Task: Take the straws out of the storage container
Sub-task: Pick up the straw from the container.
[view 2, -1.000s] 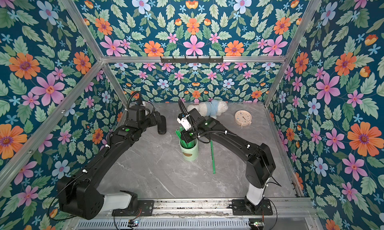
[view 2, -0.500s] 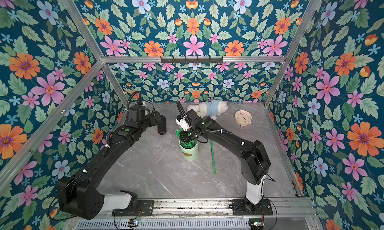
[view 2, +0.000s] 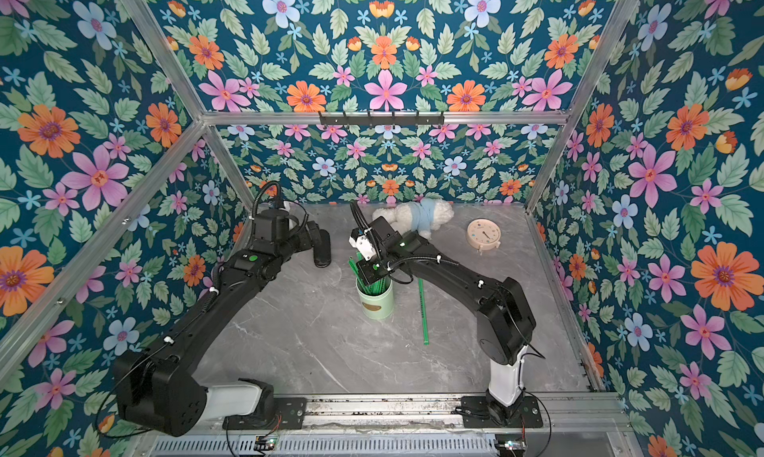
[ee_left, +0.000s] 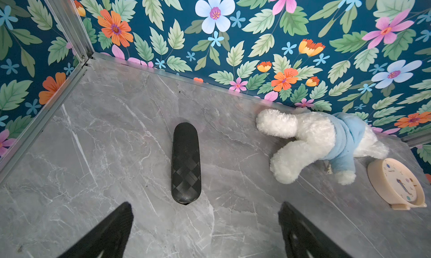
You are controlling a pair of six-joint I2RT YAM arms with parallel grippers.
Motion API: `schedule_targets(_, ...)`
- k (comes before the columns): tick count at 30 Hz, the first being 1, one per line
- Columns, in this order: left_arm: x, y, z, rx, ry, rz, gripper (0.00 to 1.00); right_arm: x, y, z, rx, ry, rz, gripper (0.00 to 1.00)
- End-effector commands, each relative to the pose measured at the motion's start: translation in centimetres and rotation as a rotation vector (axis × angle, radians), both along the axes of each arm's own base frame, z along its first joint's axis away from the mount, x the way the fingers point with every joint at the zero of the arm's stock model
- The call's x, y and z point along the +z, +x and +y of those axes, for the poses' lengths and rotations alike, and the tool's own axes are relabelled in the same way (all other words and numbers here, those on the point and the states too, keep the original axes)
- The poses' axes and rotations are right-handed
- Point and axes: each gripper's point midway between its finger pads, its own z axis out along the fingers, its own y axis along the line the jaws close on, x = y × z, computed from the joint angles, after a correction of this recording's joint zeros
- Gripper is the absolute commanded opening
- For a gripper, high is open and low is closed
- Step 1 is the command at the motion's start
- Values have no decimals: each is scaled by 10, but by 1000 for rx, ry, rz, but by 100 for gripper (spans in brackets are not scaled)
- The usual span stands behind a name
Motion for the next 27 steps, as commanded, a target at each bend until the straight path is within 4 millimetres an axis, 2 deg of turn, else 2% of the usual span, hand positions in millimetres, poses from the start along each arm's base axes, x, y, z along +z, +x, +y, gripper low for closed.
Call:
schedule_targets(1,4,-1,1,3,-1,-6,99,7,-2,-2,7,4,-19,5)
schedule_targets(12,5,-1,1,1,-3,-7,100,18,-4,-8,-6,8,-45,1)
schedule_targets(27,4,-1,0,-1,-5,-6,100,49,-11,-19,-23,57,-110,0)
